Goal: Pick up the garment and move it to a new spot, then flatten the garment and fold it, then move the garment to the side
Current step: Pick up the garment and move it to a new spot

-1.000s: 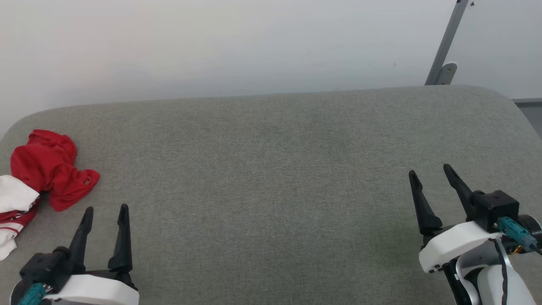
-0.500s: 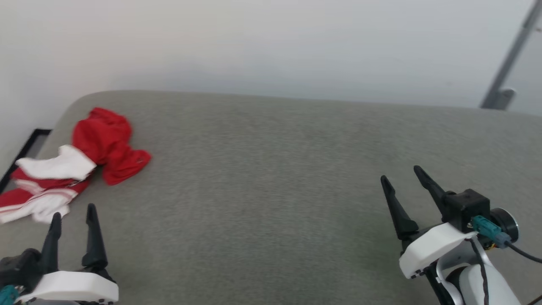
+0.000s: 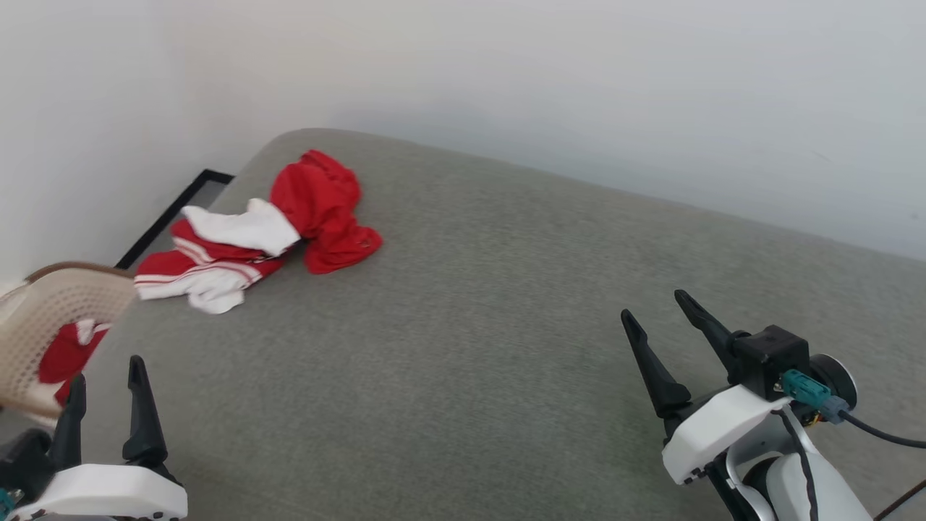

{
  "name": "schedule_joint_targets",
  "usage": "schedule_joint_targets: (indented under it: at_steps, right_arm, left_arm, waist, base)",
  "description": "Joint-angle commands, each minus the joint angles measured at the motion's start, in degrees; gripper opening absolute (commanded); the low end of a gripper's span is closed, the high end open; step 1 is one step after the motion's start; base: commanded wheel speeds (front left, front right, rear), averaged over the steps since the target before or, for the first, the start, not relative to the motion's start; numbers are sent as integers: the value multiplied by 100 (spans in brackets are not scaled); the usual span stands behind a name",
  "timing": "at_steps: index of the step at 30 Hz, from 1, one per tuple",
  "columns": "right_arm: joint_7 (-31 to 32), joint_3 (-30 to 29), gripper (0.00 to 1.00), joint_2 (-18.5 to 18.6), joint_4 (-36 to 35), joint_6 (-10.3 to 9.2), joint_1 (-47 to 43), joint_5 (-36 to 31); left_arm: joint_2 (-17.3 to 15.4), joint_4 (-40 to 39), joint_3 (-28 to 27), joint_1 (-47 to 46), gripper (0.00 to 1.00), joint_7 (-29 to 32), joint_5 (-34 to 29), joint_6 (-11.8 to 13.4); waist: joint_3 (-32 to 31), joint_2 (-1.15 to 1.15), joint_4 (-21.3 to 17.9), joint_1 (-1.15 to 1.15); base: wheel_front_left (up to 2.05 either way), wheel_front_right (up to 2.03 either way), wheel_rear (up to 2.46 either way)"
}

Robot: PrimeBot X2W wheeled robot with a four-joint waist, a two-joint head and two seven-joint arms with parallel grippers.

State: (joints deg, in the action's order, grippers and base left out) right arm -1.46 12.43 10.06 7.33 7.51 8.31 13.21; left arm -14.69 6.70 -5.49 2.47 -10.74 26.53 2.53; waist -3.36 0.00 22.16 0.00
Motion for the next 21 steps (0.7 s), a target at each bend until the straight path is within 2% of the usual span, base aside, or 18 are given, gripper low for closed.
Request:
schedule_joint_targets:
  at_steps: [1, 10, 16, 21]
  right_arm:
    - [-18, -22, 100, 5, 8, -4, 21, 18]
    - [32, -300, 100, 38, -125, -4, -1, -50]
    - [195, -428, 100, 153, -391, -4, 178, -142]
    - [416, -491, 100, 274, -731, -4, 386, -240]
  left_arm:
    - [-9, -28, 8, -4, 100, 0, -60, 38]
    - [-27, 301, 112, -667, 100, -11, 59, -91]
    - [-124, 906, 244, -1701, 100, 8, 132, -308]
    - [-299, 1759, 295, -2755, 100, -12, 222, -558]
  waist:
    - [-4, 0, 161, 0]
    - [319, 0, 430, 0]
    - [749, 0, 297, 0]
    - [1223, 0, 54, 0]
  base:
    - [0, 0, 0]
    - [0, 0, 0]
    - [0, 0, 0]
    - [0, 0, 0]
